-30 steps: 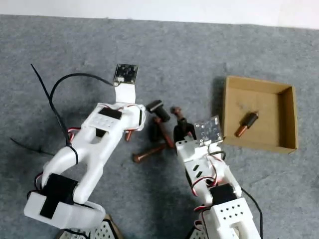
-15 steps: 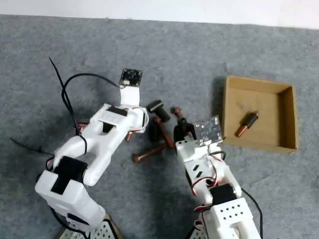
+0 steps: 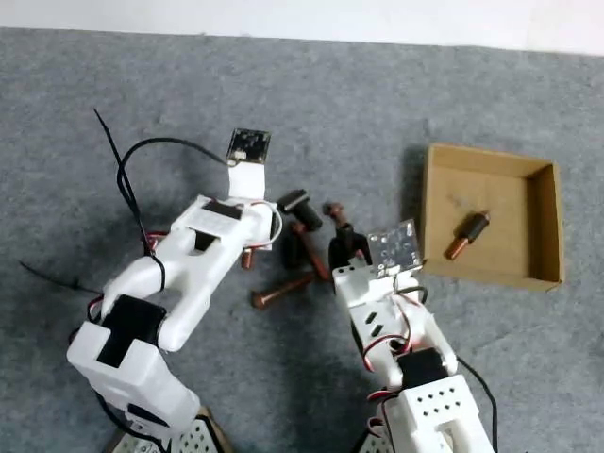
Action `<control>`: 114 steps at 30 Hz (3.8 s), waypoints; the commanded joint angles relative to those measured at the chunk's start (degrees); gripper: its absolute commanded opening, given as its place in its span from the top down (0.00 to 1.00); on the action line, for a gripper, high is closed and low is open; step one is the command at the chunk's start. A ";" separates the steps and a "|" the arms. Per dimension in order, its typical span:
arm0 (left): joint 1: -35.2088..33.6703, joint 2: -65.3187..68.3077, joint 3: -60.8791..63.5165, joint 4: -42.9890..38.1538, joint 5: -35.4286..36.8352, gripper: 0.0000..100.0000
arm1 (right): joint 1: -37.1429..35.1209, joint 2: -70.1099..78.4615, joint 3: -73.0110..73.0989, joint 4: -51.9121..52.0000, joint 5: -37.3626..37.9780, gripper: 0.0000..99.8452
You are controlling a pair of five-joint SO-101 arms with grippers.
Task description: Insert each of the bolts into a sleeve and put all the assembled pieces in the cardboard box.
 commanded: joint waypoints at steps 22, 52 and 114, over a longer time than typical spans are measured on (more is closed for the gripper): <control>-1.54 -46.55 45.14 -46.42 -0.79 1.00 | -2.68 -1.54 -0.66 -1.71 0.62 1.00; -3.03 -113.36 62.90 -20.84 28.04 0.99 | -13.76 -1.54 -0.66 -5.05 15.82 1.00; -1.80 -111.69 62.90 -20.40 22.95 0.99 | -17.45 -1.63 11.65 -22.37 31.21 1.00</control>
